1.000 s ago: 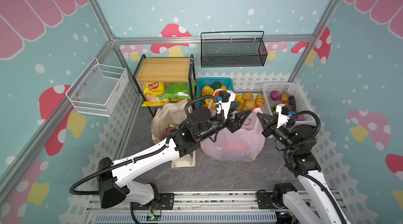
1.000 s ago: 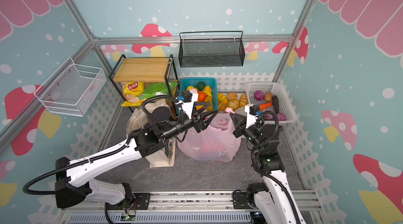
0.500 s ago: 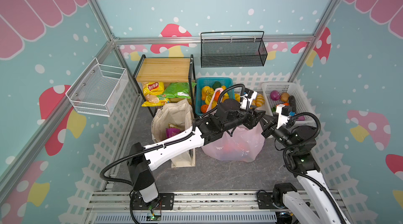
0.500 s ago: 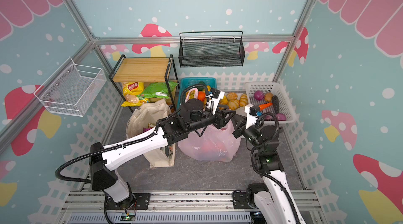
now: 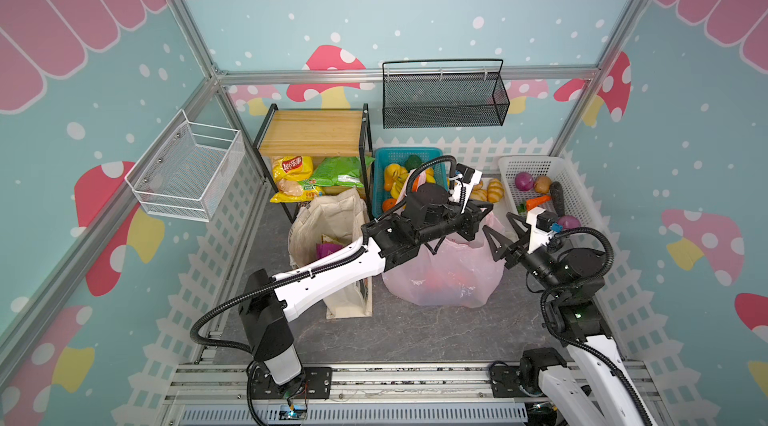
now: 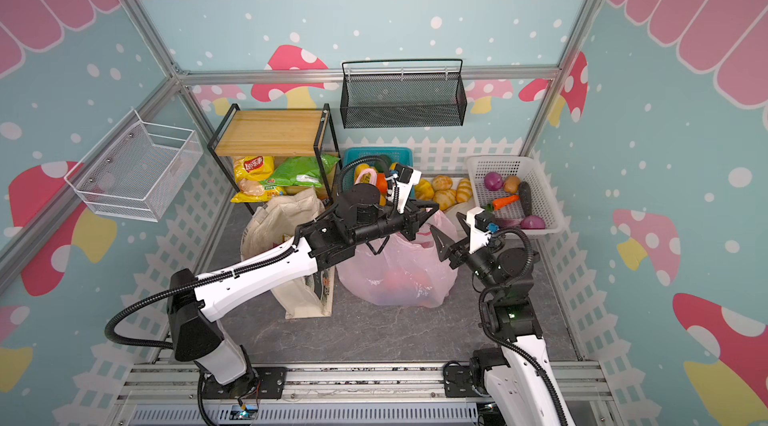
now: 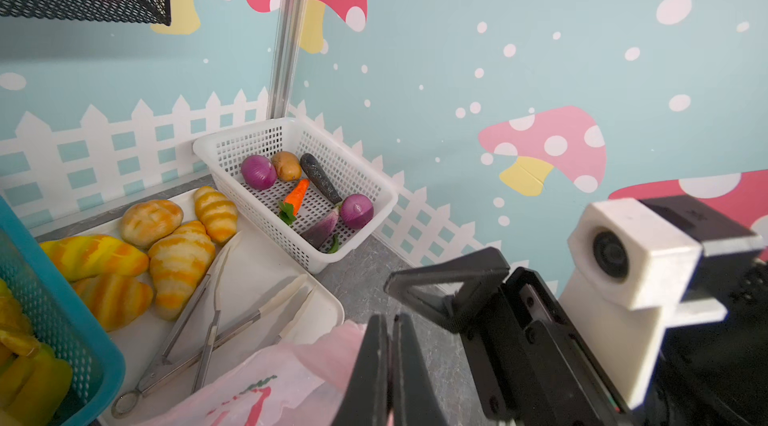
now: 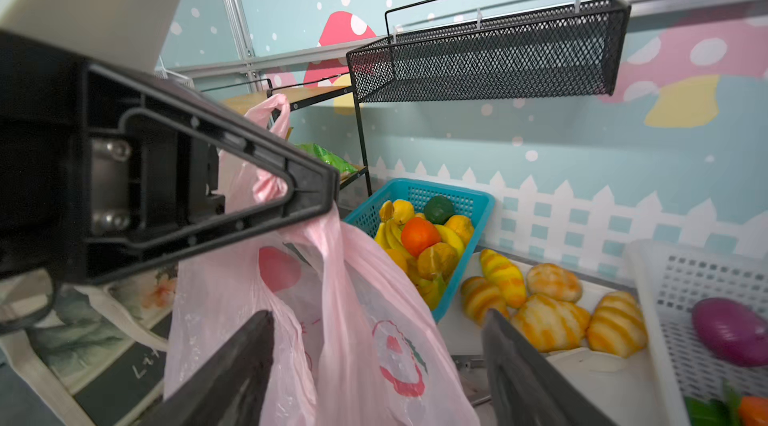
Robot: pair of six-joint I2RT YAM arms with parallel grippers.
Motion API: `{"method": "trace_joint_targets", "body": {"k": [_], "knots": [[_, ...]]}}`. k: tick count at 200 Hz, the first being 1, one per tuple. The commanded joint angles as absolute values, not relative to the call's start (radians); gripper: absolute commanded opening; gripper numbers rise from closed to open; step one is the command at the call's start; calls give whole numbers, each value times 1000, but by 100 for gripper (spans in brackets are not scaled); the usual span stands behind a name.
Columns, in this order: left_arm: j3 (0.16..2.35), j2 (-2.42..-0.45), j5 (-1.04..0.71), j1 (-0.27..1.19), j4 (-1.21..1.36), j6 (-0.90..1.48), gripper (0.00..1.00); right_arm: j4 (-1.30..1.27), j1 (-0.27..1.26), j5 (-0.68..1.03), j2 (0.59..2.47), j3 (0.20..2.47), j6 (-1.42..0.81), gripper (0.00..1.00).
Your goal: Place the mixed food into the grocery bags and tie them
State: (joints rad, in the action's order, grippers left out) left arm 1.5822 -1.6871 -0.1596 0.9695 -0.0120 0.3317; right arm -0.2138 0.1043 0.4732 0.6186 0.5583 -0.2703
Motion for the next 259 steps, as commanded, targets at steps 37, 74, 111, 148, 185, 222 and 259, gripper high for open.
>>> {"method": "trace_joint_targets", "body": {"k": [37, 74, 111, 148, 185, 222, 259], "knots": [[1545, -1585, -304, 968, -20, 397, 0, -371, 101, 478, 732, 549, -135, 95], [1560, -1563, -420, 939, -58, 463, 0, -486, 101, 585, 839, 496, -165, 68], [1576, -1584, -458, 936, -73, 491, 0, -607, 100, 671, 840, 386, -213, 54], [1583, -1606, -430, 936, -77, 499, 0, -738, 106, 649, 766, 341, -257, 87], [1583, -1618, -428, 937, -58, 527, 0, -856, 162, 520, 799, 359, -308, 91], [1568, -1624, -435, 937, -20, 568, 0, -873, 322, 177, 884, 429, -264, 85], [1547, -1614, -442, 937, 12, 591, 0, -741, 410, -282, 1000, 479, -412, 60]]}}
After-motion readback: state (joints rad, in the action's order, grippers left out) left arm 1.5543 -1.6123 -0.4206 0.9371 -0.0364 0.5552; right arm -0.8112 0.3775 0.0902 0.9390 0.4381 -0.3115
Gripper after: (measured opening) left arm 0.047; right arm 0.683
